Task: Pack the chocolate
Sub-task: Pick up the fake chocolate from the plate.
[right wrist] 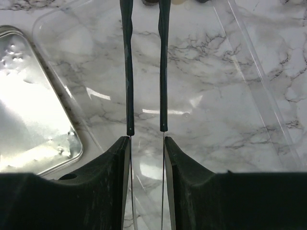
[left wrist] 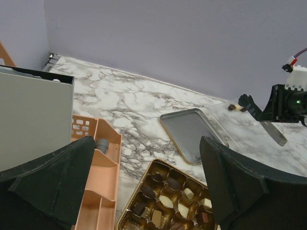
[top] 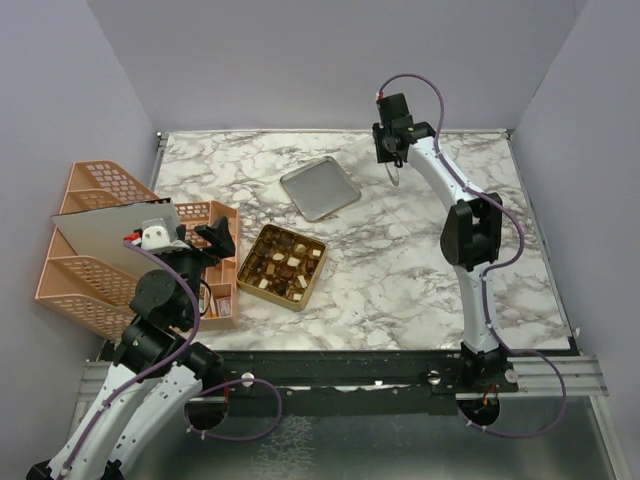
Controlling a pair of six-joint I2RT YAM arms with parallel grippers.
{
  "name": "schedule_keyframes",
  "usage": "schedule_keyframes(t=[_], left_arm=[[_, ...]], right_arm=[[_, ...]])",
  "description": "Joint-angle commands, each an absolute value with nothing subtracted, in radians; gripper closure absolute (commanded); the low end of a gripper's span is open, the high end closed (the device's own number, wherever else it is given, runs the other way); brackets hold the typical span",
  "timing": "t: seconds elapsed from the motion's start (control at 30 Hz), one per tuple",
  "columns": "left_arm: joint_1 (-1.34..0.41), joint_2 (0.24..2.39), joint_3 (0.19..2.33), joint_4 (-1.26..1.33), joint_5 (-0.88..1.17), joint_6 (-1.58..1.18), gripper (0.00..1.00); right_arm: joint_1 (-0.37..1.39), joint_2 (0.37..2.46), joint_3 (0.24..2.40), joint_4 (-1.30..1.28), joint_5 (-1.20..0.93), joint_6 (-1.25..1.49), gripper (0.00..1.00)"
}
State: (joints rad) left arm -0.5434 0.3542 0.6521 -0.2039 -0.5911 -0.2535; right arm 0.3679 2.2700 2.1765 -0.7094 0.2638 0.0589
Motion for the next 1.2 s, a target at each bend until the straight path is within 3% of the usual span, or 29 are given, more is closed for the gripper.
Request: schedule_keyframes(t=[0.0, 1.17], left_arm=[[-0.541, 0.348, 0.642, -0.187, -0.586, -0.255, 0.01], [-0.541, 0.356, 0.641, -0.185, -0.592, -0.252, 0.01]], right_arm=[[0.341, 2.352, 2.271, -0.740, 0.241, 0.044, 0.64], [0.316, 2.578, 2.408, -0.665, 0.272, 0.057, 0.63]])
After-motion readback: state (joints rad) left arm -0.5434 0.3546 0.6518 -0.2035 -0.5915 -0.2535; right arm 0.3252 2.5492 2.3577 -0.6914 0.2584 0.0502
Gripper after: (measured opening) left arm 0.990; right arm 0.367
